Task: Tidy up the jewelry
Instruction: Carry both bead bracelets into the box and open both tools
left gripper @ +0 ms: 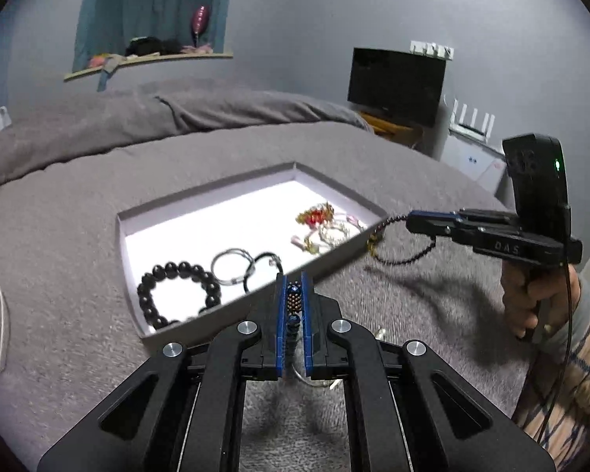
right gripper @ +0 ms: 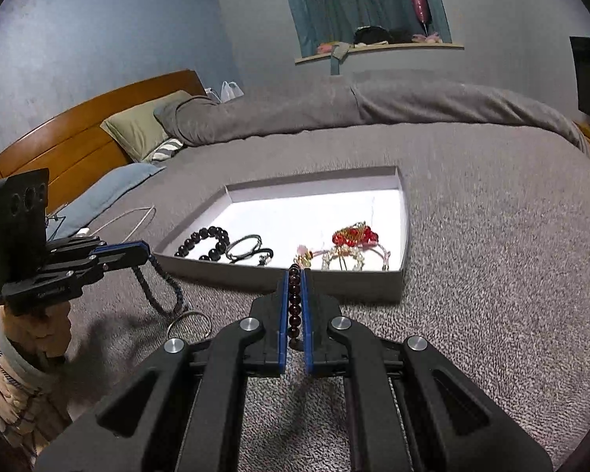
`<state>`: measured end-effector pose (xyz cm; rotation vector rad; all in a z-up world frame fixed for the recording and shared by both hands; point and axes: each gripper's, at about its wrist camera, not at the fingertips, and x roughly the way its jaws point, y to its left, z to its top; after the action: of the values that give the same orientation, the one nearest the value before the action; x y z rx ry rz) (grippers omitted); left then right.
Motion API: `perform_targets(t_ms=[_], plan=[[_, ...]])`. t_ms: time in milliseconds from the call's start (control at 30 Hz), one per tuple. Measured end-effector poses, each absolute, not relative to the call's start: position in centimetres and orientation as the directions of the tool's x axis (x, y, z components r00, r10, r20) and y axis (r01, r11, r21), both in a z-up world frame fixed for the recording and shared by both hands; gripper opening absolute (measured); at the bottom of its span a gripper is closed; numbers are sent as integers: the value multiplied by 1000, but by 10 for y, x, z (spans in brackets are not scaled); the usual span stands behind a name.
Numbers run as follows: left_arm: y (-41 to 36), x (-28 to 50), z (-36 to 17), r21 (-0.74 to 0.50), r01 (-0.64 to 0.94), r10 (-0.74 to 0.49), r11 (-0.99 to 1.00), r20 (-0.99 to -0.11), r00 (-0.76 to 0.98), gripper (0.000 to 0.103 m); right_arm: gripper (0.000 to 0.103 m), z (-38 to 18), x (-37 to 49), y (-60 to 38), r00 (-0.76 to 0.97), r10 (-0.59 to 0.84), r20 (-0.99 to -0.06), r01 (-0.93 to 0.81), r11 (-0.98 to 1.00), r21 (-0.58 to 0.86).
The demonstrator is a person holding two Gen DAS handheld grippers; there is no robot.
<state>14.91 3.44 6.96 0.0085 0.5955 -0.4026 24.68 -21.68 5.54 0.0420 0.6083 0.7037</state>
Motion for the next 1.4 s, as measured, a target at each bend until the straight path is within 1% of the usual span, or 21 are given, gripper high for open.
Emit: perform_targets(t_ms=[367,633,1033,1200,1300,1400], plan=[[45,162,90,-127,350,-365,928,-495,788,8,6,73,251,-212,641,609,-468,-591,780,206],[46,176,93,-115,320,-334,940,-487,807,8,6,77,265,-191,675,571,-467,-585,800,132],[36,211,101,-109,316,-330,942,-450,830,8,6,83,297,-158,674,574,-464,-594,795,122],[40,236,83,-116,283,-303,952,-485,820,8,6,71,320,-146,647,582,-492,-598,788,146],[43,254,68,-122,263,-287,957,-523,803,8,6,55,336,-146,625,567,-536,-576,799,174],[46,274,52,-118,243,-266,963,-570,777,8,6,40,349,-148,622,519,-587,-537,828,163]])
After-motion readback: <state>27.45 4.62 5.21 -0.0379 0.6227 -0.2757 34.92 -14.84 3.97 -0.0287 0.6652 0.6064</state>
